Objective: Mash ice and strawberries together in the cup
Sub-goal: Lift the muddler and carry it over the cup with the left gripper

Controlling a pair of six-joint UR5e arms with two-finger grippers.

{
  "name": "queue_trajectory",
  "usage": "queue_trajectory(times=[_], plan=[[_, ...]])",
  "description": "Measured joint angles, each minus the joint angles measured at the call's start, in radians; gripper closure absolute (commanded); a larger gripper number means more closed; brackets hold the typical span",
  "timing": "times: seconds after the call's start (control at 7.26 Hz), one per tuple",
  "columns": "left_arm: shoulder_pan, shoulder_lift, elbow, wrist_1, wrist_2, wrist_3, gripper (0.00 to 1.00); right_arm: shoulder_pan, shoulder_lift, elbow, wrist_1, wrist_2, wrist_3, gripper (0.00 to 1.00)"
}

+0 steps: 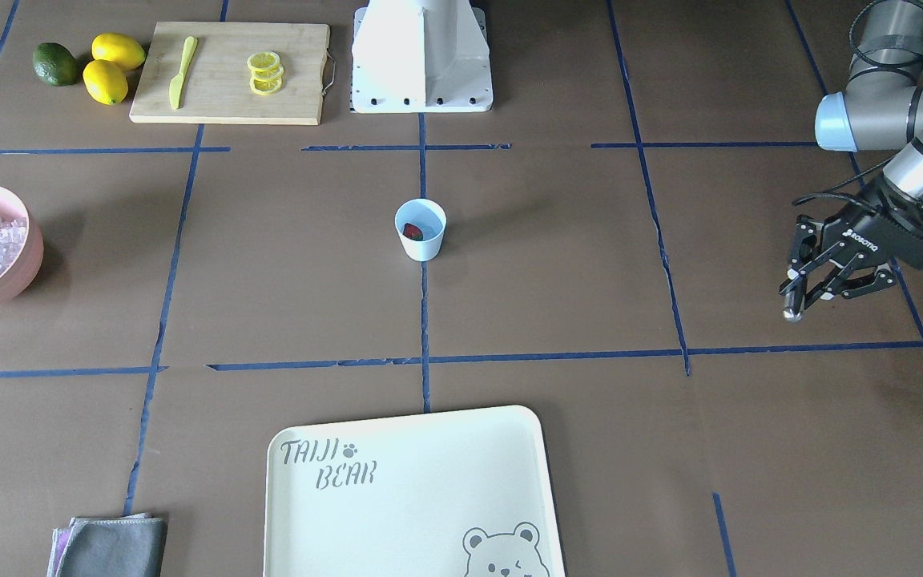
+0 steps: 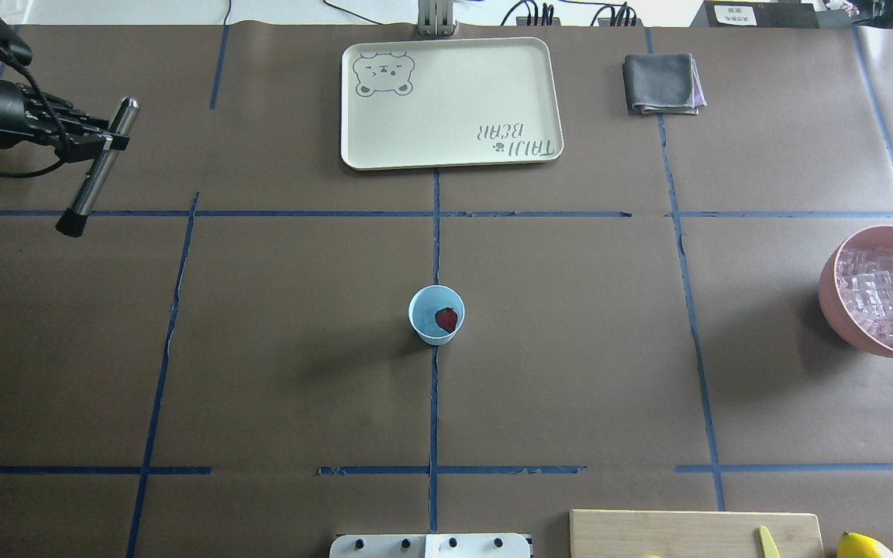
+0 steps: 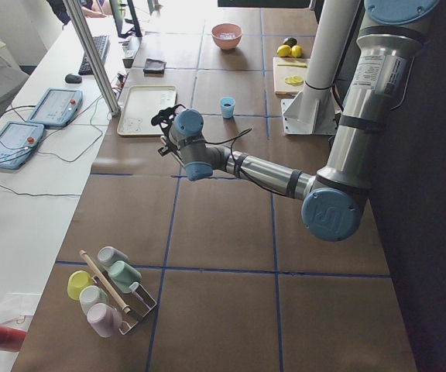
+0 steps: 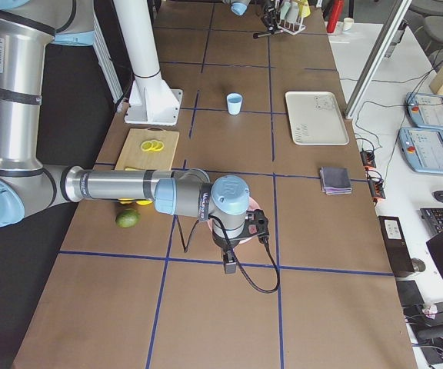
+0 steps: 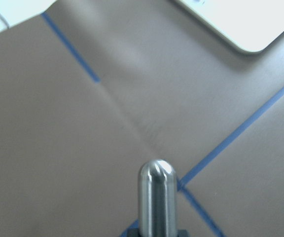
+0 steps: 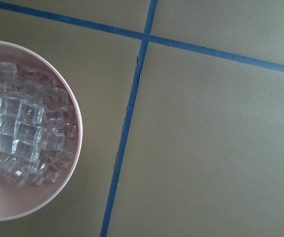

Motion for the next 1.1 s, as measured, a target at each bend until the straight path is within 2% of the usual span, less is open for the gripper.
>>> queue_trajectory(times=[0.41, 0.55, 0.96, 1.1], plan=[[0.099, -0.134, 0.002, -0.174, 0.010, -0.036, 1.00, 0.001, 0.003, 0.000, 0.000, 0.000, 0.001, 0.00], [0.150, -0.174, 0.003, -0.227, 0.054, -0.035, 1.00, 0.001, 0.003, 0.002, 0.000, 0.000, 0.001, 0.00], [0.420, -0.278, 0.003, -0.394, 0.408, -0.027, 1.00, 0.001, 0.004, 0.007, 0.000, 0.000, 0.002, 0.00], [0.461, -0.308, 0.001, -0.416, 0.462, -0.026, 1.00, 0.001, 0.005, 0.007, 0.000, 0.000, 0.002, 0.00]])
